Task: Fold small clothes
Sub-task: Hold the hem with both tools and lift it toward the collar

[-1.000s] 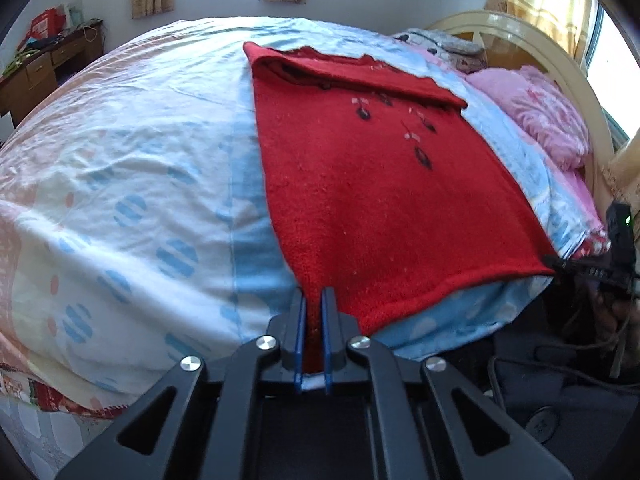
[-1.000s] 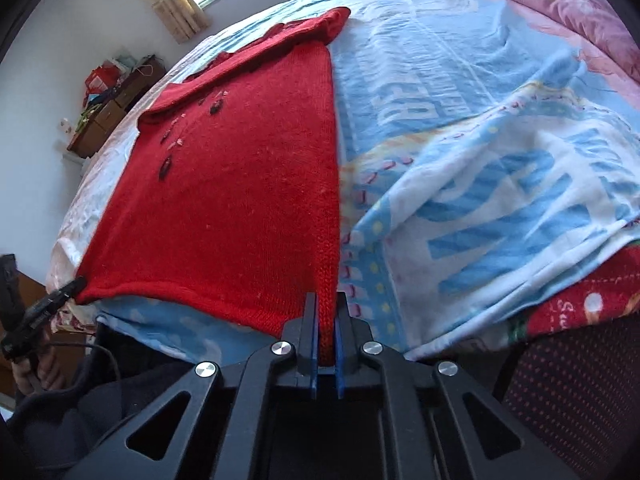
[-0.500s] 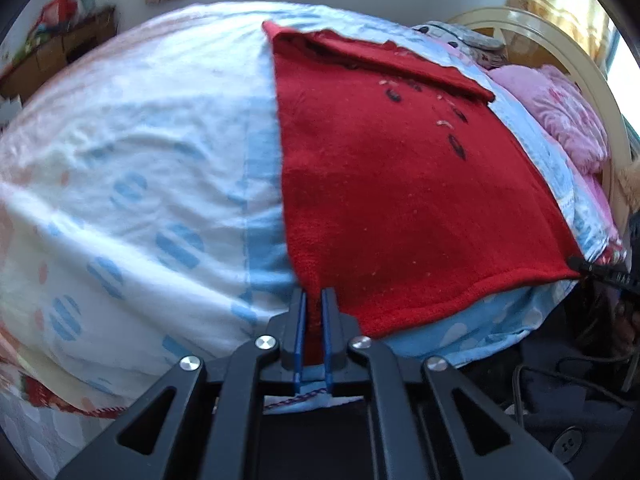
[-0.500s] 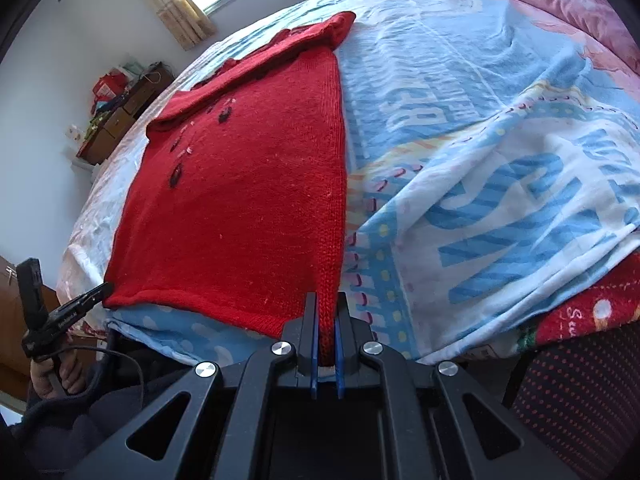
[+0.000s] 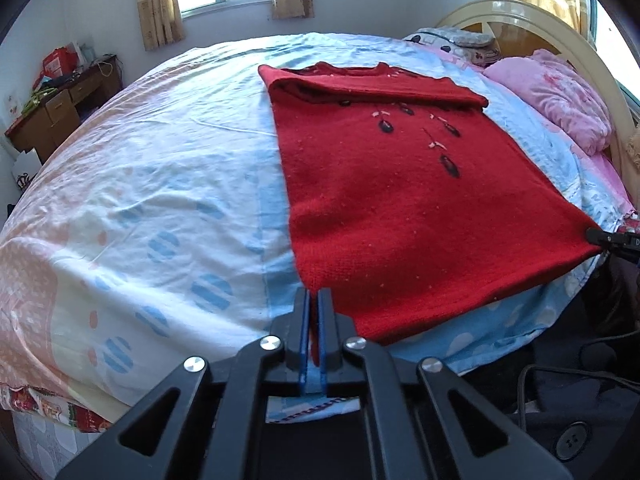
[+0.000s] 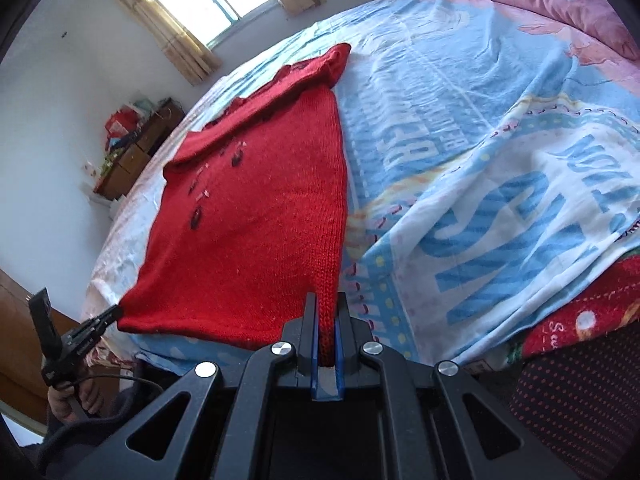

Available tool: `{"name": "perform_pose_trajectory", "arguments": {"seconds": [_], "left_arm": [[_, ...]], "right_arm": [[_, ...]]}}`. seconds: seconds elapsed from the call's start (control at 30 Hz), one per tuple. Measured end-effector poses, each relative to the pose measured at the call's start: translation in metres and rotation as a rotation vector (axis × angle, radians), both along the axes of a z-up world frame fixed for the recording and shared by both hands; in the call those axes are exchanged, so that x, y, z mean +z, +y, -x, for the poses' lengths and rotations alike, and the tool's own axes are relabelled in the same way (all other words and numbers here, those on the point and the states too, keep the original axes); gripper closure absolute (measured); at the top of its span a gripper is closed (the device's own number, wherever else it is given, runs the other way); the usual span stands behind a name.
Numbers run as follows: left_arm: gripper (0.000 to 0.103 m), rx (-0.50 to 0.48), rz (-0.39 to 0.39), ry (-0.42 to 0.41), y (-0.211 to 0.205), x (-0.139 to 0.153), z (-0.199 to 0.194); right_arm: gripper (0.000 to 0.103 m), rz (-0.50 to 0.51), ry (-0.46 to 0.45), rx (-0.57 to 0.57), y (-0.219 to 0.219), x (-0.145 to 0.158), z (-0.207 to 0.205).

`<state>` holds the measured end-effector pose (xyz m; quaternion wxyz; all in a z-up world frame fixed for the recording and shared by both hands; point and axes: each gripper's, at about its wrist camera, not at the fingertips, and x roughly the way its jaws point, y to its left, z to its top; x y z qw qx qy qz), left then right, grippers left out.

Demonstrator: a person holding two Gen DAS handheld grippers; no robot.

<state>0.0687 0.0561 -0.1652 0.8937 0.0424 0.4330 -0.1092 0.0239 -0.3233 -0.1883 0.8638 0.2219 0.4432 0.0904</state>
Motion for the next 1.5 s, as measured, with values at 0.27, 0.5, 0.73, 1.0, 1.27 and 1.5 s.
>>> {"name": "perform_pose_trajectory", "arguments": {"seconds": [0.27, 0.5, 0.73, 1.0, 1.27, 1.5], "left_arm": [[0.099, 0.005, -0.007, -0.004, -0.001, 0.002, -0.006], [0.099, 0.008, 0.017, -0.019, 0.001, 0.012, -0.014], [0.099, 0.015, 0.056, -0.06, 0.002, 0.029, -0.03], [0.102, 0.03, 0.114, -0.101, 0.009, 0.049, -0.047], [0.102, 0.063, 0.13, -0.178, 0.021, 0.074, -0.068], [0.064, 0.013, 0.197, -0.013, 0.032, 0.043, -0.06]], "right_arm": [[0.098, -0.043, -0.009, 0.007, 0.002, 0.002, -0.005], [0.098, -0.076, -0.02, 0.009, -0.001, 0.008, -0.007], [0.098, -0.103, -0.041, 0.001, -0.006, 0.017, -0.011], [0.098, -0.113, -0.104, 0.002, -0.009, 0.048, -0.022], [0.098, -0.105, -0.17, 0.012, -0.006, 0.079, -0.045], [0.098, -0.11, -0.176, 0.033, -0.001, 0.077, -0.047]]}}
